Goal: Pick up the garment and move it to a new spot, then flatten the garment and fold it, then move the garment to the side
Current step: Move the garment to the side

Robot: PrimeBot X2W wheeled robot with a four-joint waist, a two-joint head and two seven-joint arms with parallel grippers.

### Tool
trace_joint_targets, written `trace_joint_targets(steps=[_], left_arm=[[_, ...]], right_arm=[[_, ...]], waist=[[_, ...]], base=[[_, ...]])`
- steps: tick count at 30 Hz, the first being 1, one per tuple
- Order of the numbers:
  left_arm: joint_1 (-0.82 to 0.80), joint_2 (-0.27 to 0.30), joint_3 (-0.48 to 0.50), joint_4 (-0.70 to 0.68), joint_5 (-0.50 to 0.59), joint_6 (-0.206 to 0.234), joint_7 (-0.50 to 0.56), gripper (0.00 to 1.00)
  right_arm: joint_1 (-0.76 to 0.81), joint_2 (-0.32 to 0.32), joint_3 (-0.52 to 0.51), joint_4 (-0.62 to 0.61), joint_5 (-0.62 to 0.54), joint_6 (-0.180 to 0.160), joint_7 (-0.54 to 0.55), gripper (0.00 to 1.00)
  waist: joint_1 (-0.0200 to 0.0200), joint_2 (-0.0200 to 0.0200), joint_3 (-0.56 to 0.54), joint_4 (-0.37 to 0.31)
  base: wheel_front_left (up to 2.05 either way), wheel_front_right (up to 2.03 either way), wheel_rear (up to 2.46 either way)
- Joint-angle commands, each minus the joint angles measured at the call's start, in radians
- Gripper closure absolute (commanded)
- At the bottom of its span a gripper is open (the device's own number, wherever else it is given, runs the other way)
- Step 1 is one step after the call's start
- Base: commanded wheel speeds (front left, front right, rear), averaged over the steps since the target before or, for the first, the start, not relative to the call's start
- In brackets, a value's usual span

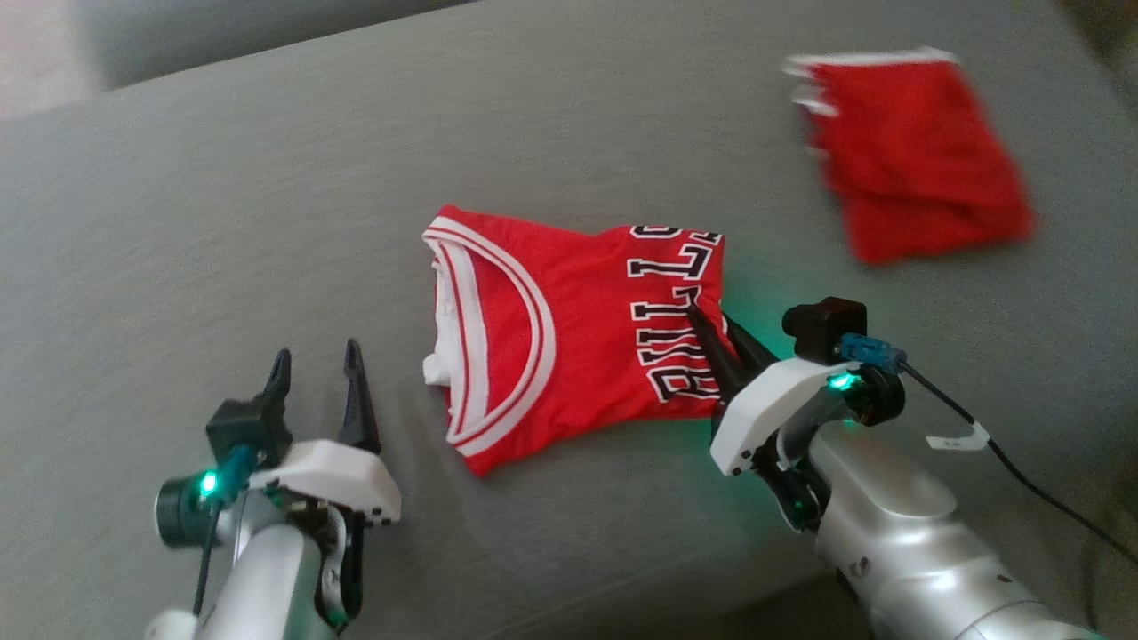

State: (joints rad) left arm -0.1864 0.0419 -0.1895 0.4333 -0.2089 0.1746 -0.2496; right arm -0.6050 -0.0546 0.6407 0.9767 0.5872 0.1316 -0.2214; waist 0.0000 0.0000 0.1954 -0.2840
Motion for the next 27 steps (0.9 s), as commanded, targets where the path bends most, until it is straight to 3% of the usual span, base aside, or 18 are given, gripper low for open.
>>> trace_joint_targets(steps=[1, 7, 13, 17, 19, 27], left_arm=[[-0.054, 0.008, 0.026, -0.009, 0.013, -0.017, -0.012, 0.0], [-0.122, 0.008, -0.015, 0.049, 0.017, -0.047, -0.012, 0.0], [-0.132, 0.008, -0.013, 0.062, 0.024, -0.045, -0.012, 0.0], [-0.116, 0.008, 0.007, 0.054, 0.033, -0.038, -0.012, 0.0], [-0.107, 0.008, 0.017, 0.043, 0.037, -0.034, -0.012, 0.0], [-0.107, 0.008, 0.018, 0.005, 0.047, -0.022, -0.012, 0.0]], right_arm=[[-0.022, 0.004, 0.004, -0.014, 0.009, -0.001, -0.023, 1.0], [-0.04, 0.003, -0.039, -0.007, 0.007, -0.001, -0.039, 1.0], [-0.086, -0.006, -0.05, -0.116, -0.059, -0.001, -0.04, 1.0], [-0.182, -0.035, -0.044, -0.124, -0.119, -0.001, -0.04, 1.0], [-0.243, -0.065, -0.072, -0.091, -0.141, -0.001, -0.04, 1.0], [-0.408, -0.283, -0.307, 0.046, -0.304, -0.001, -0.04, 1.0]], waist=[[0.0, 0.0, 0.044, -0.227], [0.0, 0.0, 0.079, -0.248], [0.0, 0.0, 0.101, -0.244], [0.0, 0.0, 0.112, -0.236], [0.0, 0.0, 0.121, -0.225], [0.0, 0.0, 0.157, -0.14]], base=[[0.0, 0.0, 0.0], [0.0, 0.0, 0.0], [0.0, 0.0, 0.0], [0.0, 0.0, 0.0], [0.0, 0.0, 0.0], [0.0, 0.0, 0.0]])
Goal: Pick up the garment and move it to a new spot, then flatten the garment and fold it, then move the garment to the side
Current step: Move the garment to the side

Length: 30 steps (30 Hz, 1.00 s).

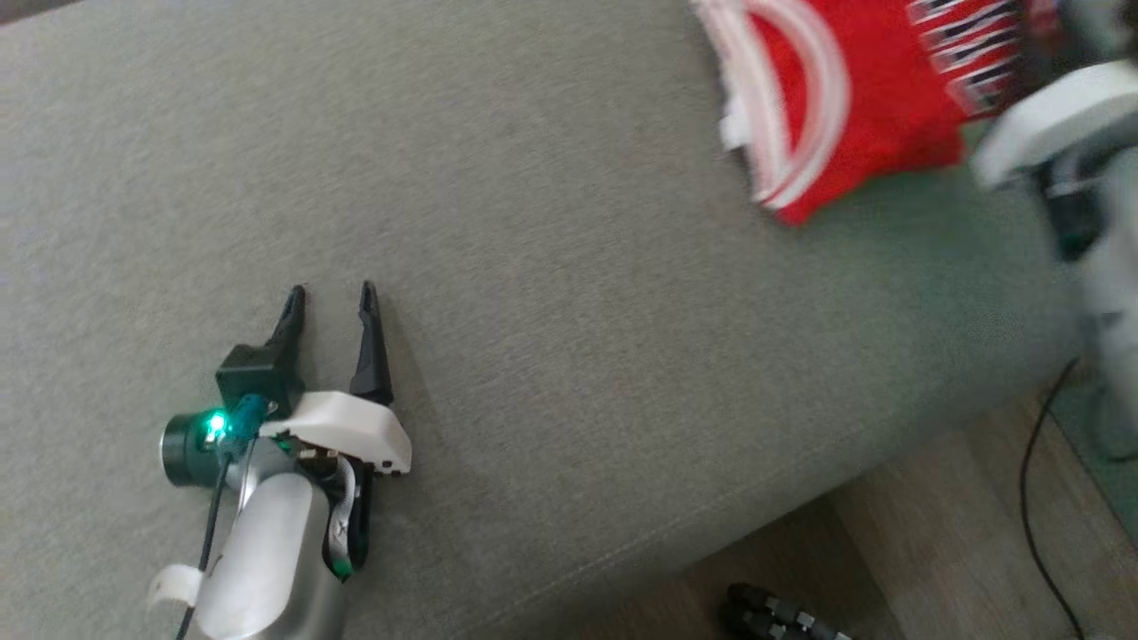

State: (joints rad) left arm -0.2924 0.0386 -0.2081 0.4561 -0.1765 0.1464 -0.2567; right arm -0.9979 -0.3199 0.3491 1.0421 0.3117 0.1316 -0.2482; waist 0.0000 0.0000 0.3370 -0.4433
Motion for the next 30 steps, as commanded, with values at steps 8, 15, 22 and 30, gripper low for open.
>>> trace_joint_targets(steps=[8, 15, 22, 30], left_arm=[[0.003, 0.012, 0.073, -0.033, 0.023, 0.024, -0.005, 0.0], [0.033, 0.012, 0.091, -0.068, 0.008, 0.053, -0.005, 0.0], [0.061, 0.012, 0.081, -0.09, -0.002, 0.071, -0.005, 0.0], [0.113, 0.012, 0.079, -0.117, -0.026, 0.099, -0.005, 0.0]], right_arm=[[0.021, -0.017, -0.231, -0.091, -0.204, -0.001, -0.013, 0.0], [0.165, 0.118, -0.29, -0.266, -0.276, -0.001, -0.013, 0.0], [0.336, 0.211, -0.242, -0.357, -0.23, -0.001, -0.014, 0.0], [0.476, 0.251, -0.237, -0.379, -0.204, -0.001, -0.014, 0.0]], waist=[[0.0, 0.0, 0.009, 0.044], [0.0, 0.0, -0.033, 0.097], [0.0, 0.0, -0.068, 0.206], [0.0, 0.0, -0.109, 0.319]], base=[[0.0, 0.0, 0.0], [0.0, 0.0, 0.0], [0.0, 0.0, 0.0], [0.0, 0.0, 0.0]])
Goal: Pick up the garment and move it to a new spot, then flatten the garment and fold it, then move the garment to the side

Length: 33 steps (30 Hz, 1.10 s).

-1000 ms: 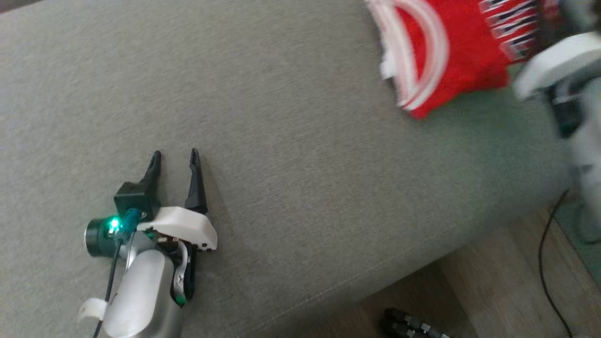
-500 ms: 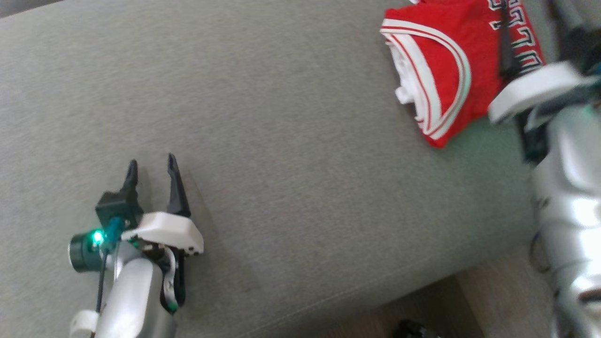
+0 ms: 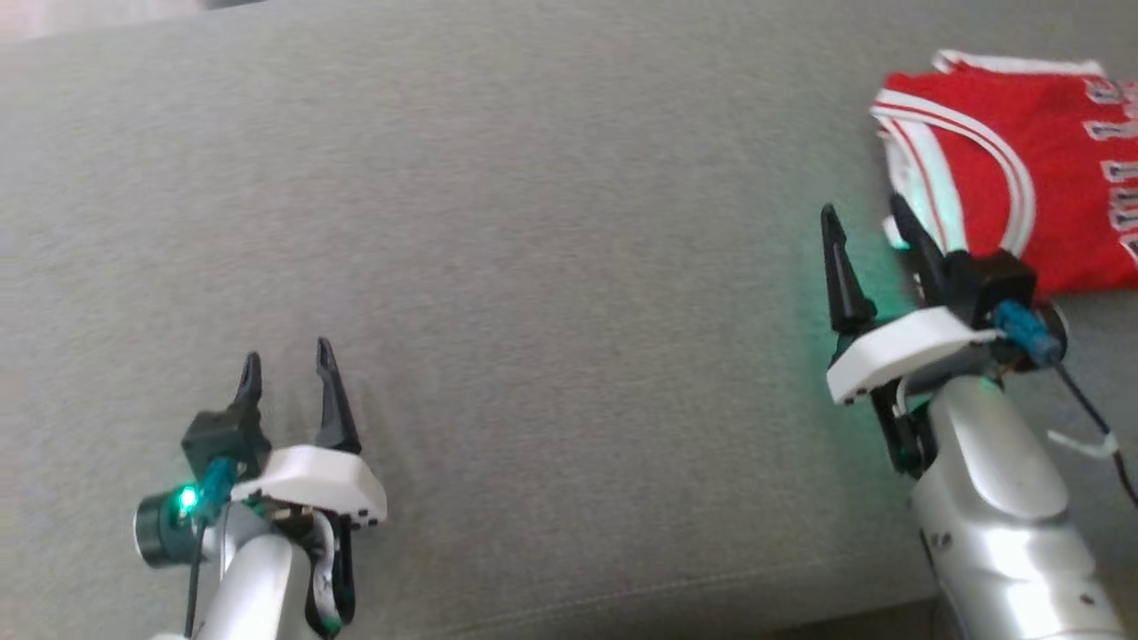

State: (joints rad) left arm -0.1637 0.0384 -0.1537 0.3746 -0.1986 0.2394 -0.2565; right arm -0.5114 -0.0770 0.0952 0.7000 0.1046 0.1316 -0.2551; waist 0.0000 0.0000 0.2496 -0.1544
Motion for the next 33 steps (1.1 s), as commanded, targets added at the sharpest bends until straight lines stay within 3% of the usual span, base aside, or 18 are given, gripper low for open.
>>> trace_joint_targets(steps=[1, 10, 18, 19, 25, 33], left_arm=[[-0.011, 0.012, 0.024, -0.035, -0.004, 0.005, -0.005, 0.0], [0.043, 0.012, 0.029, -0.04, -0.014, 0.009, -0.005, 0.0], [0.082, 0.012, 0.061, -0.055, -0.097, -0.054, -0.005, 0.0], [0.105, 0.0, 0.027, -0.015, -0.098, -0.054, 0.0, 1.0], [0.127, -0.01, 0.026, 0.048, -0.107, -0.056, 0.004, 1.0], [0.121, -0.008, 0.044, 0.036, -0.202, -0.079, 0.031, 1.0]], right_arm=[[0.003, 0.011, 0.012, -0.04, 0.006, -0.001, -0.007, 0.0], [0.09, 0.026, -0.005, -0.057, 0.011, -0.001, -0.007, 0.0], [0.135, 0.026, 0.014, -0.082, 0.084, -0.001, -0.007, 0.0], [0.146, 0.017, -0.009, -0.045, 0.081, 0.0, 0.0, 1.0], [0.208, 0.018, -0.01, 0.013, 0.09, 0.0, 0.005, 1.0], [0.222, 0.018, -0.025, -0.02, 0.192, 0.0, 0.032, 1.0]], waist=[[0.0, 0.0, -0.029, 0.042], [0.0, 0.0, -0.097, 0.085], [0.0, 0.0, -0.141, 0.07], [0.0, 0.0, -0.14, 0.072], [0.0, 0.0, -0.142, 0.073], [0.0, 0.0, -0.15, 0.079]], base=[[0.0, 0.0, 0.0], [0.0, 0.0, 0.0], [0.0, 0.0, 0.0], [0.0, 0.0, 0.0], [0.0, 0.0, 0.0], [0.0, 0.0, 0.0]])
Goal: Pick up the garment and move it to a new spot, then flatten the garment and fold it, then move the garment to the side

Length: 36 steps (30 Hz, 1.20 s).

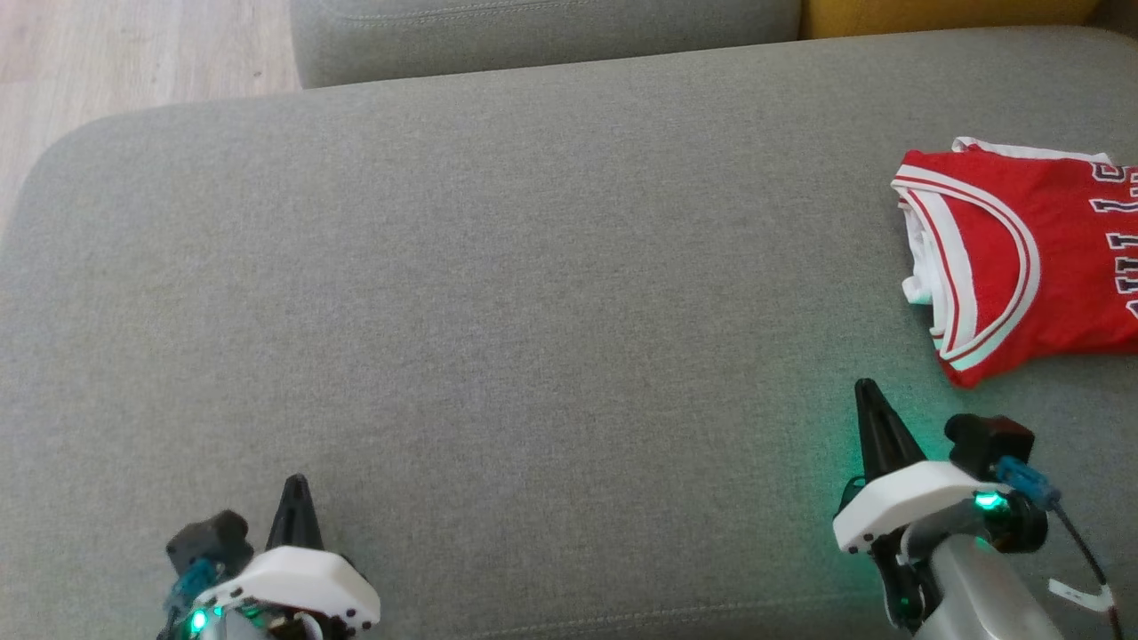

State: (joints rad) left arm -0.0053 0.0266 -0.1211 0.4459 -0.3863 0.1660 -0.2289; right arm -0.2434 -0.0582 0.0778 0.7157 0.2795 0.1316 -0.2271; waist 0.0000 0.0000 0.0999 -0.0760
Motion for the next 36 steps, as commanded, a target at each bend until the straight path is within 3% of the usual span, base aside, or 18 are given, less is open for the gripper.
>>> trace_joint_targets(steps=[1, 36], left_arm=[[-0.037, 0.004, 0.013, -0.037, -0.024, -0.008, 0.006, 1.0], [-0.056, 0.01, 0.079, -0.086, -0.381, -0.094, 0.106, 1.0]], right_arm=[[-0.044, 0.0, -0.009, -0.04, 0.029, 0.0, 0.007, 1.0], [0.011, 0.002, -0.062, -0.169, 0.416, 0.0, 0.105, 1.0]], waist=[[0.0, 0.0, -0.001, 0.001], [0.0, 0.0, -0.03, 0.023]], base=[[0.0, 0.0, 0.0], [0.0, 0.0, 0.0]])
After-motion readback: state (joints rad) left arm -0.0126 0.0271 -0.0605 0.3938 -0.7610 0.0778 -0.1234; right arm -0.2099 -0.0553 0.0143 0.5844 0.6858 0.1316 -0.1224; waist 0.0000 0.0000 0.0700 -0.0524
